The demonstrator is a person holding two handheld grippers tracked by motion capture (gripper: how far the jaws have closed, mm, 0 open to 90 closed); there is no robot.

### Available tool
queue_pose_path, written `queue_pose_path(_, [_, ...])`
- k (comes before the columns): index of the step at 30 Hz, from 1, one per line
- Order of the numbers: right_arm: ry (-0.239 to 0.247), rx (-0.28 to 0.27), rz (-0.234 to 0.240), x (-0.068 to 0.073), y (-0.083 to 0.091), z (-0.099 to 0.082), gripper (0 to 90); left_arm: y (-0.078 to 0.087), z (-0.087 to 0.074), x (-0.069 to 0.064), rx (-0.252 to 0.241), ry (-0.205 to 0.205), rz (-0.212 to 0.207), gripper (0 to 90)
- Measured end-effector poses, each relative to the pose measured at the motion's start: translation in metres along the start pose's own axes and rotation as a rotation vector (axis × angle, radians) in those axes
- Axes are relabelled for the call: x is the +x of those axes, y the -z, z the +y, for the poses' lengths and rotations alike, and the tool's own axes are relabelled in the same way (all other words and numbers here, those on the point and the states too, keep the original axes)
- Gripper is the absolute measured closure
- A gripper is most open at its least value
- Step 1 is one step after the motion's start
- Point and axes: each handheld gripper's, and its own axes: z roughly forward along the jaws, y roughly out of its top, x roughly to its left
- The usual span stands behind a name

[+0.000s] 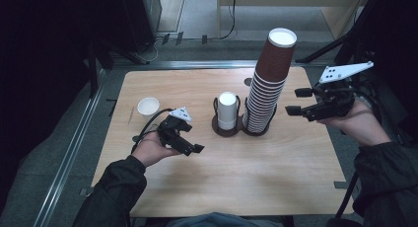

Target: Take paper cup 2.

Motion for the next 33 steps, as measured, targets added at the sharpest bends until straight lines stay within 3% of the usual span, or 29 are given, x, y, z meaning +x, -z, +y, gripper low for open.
queue_pose_path(4, [0.001, -0.027, -0.025, -0.009, 0.015, 0.019, 22.0, -0.002, 0.001, -0.001, 0.009, -0.013, -0.007, 6.7])
queue_pose_path(14, [0.002, -0.059, -0.035, -0.021, 0.023, 0.06, 16.3, -0.004, 0.001, -0.003, 0.02, -0.024, -0.017, 6.7])
queue_pose_path(22, [0.032, -0.054, -0.046, -0.019, 0.006, 0.091, 15.2, -0.005, 0.0, -0.003, 0.022, -0.022, -0.023, 6.7])
queue_pose_path(33, [0.004, -0.062, -0.055, -0.024, -0.013, 0.115, 14.5, -0.007, -0.002, -0.003, 0.03, -0.023, -0.029, 6.7])
